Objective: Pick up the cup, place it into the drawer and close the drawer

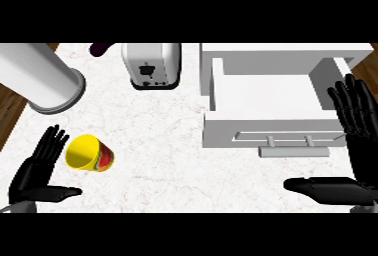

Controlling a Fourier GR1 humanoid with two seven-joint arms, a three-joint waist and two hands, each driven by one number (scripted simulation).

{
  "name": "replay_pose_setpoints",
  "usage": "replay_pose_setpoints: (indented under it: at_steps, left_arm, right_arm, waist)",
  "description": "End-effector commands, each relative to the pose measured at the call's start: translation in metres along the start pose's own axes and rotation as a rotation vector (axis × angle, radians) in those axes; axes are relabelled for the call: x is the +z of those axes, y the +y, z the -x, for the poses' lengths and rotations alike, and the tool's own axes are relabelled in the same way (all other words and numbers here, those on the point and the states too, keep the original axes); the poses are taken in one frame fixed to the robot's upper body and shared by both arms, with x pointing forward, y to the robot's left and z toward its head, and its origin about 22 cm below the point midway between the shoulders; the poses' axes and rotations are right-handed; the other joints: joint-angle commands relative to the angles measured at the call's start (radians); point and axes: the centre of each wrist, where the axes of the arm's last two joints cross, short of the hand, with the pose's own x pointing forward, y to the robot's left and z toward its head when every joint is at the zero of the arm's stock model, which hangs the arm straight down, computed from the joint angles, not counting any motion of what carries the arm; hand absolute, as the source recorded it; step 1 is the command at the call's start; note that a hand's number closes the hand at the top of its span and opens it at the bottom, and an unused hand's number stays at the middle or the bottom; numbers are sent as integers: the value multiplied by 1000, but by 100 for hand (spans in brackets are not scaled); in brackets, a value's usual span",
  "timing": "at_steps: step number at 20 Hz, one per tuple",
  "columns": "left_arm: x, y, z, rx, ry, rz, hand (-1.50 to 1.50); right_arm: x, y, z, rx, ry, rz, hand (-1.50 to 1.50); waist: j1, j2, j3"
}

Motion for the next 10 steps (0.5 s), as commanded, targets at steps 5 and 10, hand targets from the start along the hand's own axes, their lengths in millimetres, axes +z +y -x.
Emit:
replay_pose_setpoints:
  at_steps: [5, 10]
  left_arm:
    - [8, 10, 28, 46, -38, -6, -150]
    - [-1, 7, 30, 32, -71, -33, -150]
  right_arm:
    - [-1, 10, 1, -8, -13, -26, -150]
    - [-7, 1, 6, -13, -1, -43, -150]
  waist:
    - [-5, 2, -1]
    - [-13, 7, -3]
